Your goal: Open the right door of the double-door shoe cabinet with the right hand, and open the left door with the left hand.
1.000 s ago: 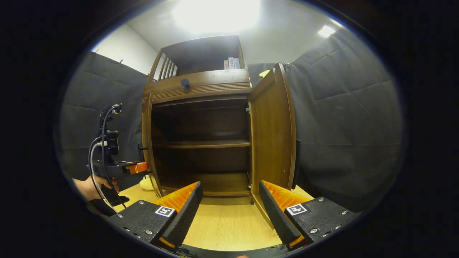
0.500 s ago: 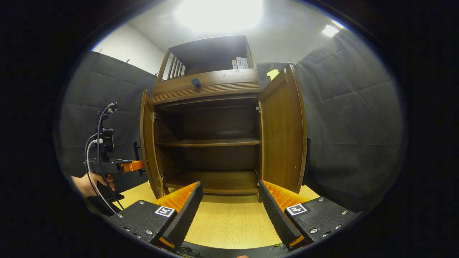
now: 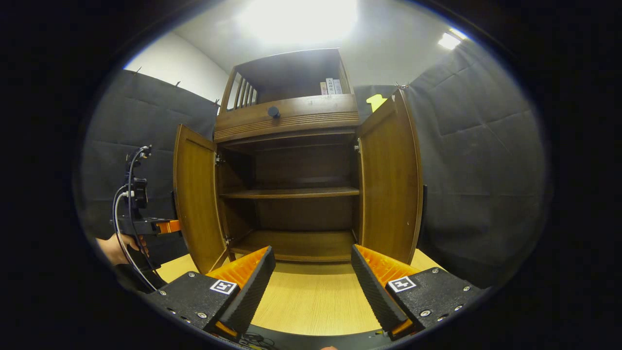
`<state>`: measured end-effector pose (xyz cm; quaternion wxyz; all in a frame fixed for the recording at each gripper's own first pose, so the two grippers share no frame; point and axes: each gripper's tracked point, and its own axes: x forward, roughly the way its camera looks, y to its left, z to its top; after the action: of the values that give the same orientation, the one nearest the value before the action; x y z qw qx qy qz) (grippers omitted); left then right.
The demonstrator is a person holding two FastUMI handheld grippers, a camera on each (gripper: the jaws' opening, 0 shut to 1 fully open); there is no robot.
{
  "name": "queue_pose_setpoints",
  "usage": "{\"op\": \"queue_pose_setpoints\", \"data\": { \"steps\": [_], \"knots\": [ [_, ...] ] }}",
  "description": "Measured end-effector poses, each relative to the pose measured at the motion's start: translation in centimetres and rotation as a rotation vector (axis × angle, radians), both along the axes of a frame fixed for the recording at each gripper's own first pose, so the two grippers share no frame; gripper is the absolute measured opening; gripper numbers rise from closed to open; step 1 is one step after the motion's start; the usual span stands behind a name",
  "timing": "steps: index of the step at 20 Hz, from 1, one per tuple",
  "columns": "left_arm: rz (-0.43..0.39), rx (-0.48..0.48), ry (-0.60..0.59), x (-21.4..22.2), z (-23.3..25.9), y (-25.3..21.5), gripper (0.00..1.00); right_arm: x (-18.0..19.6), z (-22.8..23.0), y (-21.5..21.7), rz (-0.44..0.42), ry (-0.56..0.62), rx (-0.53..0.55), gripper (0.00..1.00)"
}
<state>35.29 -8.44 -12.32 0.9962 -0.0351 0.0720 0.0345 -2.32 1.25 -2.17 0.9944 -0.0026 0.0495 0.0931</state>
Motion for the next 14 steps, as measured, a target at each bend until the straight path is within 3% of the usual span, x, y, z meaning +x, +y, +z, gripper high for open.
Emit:
{"op": "queue_pose_setpoints", "data": {
  "steps": [10,13,14],
  "knots": [
    [0.165,0.005,0.000,-1.7,0.2,-0.2,0.11,-1.0,0.2,1.8,0.029,-0.010,0.004,0.96],
    [0.153,-0.020,-0.005,-2.2,0.2,-0.8,0.14,-1.1,0.3,2.5,0.041,-0.014,-0.001,0.96],
    [0.152,-0.010,-0.006,-2.0,0.0,0.1,0.11,-1.2,0.3,2.7,0.045,-0.014,-0.003,0.97]
  ]
}}
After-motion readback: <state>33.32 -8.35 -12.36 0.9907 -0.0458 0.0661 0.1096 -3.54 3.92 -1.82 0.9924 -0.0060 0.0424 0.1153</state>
